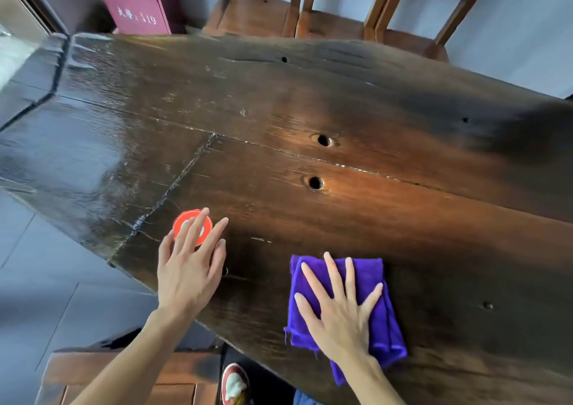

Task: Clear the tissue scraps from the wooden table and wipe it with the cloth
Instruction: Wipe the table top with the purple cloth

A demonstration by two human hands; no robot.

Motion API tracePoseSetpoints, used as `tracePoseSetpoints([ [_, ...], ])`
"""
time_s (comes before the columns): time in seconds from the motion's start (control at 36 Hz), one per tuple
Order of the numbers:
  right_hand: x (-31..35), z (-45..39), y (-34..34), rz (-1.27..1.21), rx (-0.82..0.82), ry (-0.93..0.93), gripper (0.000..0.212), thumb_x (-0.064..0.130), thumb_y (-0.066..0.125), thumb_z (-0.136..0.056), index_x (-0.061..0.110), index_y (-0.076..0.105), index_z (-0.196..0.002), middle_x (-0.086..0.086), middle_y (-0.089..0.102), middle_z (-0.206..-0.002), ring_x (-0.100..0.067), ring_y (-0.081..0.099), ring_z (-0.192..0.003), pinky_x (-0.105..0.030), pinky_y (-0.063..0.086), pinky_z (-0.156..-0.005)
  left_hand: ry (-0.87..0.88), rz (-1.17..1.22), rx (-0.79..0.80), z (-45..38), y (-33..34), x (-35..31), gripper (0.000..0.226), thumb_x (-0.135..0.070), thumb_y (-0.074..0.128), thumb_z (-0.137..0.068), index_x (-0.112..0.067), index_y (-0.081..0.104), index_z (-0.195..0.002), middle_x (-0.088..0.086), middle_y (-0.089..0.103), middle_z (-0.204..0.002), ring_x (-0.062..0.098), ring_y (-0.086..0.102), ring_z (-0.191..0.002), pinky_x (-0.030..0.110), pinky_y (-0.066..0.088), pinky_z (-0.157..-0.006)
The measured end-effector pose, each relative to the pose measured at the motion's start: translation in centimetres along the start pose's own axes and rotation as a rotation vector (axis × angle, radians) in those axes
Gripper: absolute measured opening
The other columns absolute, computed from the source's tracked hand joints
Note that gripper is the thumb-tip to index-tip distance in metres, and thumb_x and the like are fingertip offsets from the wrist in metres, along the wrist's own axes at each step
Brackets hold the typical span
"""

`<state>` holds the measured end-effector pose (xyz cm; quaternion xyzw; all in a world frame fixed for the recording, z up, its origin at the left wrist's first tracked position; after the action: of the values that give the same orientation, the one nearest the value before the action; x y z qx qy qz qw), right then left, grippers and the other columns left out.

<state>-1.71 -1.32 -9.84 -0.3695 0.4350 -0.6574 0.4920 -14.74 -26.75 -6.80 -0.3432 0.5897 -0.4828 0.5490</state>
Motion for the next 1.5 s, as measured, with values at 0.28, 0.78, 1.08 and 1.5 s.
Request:
tracePoseSetpoints([
  [0.28, 2.9, -14.8, -4.8, 0.03, -0.134, -0.246, 0.061, 0.075, 0.015, -0.096, 0.055, 0.017, -0.153, 0.009, 0.01, -0.169, -0.03, 0.001, -0.156, -0.082, 0.0, -0.106, 0.008, -0.035, -0.003, -6.1, 2.7, -3.5, 0.052, -0.053, 0.021, -0.106, -0.044, 0.034, -0.156, -0.007, 0.022, -0.17, 0.023, 0.027, -0.154, 0.053, 0.017, -0.124],
  [0.78, 6.6, -43.1, -14.2, -0.013, -0.223, -0.382, 0.064, 0.08, 0.009, -0.09, 0.059, 0.009, -0.151, 0.01, 0.007, -0.169, -0.031, -0.005, -0.155, -0.083, -0.008, -0.104, -0.095, -0.164, -0.052, -15.1, 3.2, -5.5, 0.053, -0.051, 0.022, -0.106, -0.045, 0.03, -0.158, -0.007, 0.013, -0.172, 0.023, 0.018, -0.158, 0.053, 0.01, -0.127],
  [1.08, 4.4, -37.2, -11.8, 0.031, -0.193, -0.4, 0.065, 0.076, 0.013, -0.093, 0.054, 0.006, -0.154, 0.008, 0.003, -0.17, -0.033, -0.006, -0.155, -0.085, -0.005, -0.103, -0.108, -0.113, 0.007, -11.3, 3.5, -7.7, 0.054, -0.054, 0.017, -0.106, -0.045, 0.026, -0.159, -0.008, 0.008, -0.172, 0.021, 0.013, -0.159, 0.053, 0.008, -0.127],
  [1.5, -6.2, -12.0, -4.0, 0.015, -0.155, -0.221, 0.062, 0.074, 0.019, -0.098, 0.051, 0.017, -0.155, 0.006, 0.009, -0.17, -0.032, 0.002, -0.156, -0.083, 0.003, -0.105, 0.036, -0.015, 0.055, -2.4, 4.0, -13.9, 0.052, -0.051, 0.023, -0.105, -0.046, 0.034, -0.156, -0.008, 0.015, -0.172, 0.021, 0.02, -0.157, 0.052, 0.014, -0.125],
])
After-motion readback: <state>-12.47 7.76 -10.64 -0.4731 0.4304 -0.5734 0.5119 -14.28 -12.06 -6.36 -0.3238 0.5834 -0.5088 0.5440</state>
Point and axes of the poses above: each hand's wrist, its own z-axis away from the middle knuckle, its own y-axis out of the palm, x = y × z, the point moved 5 cm from there along -z, towards the middle knuckle
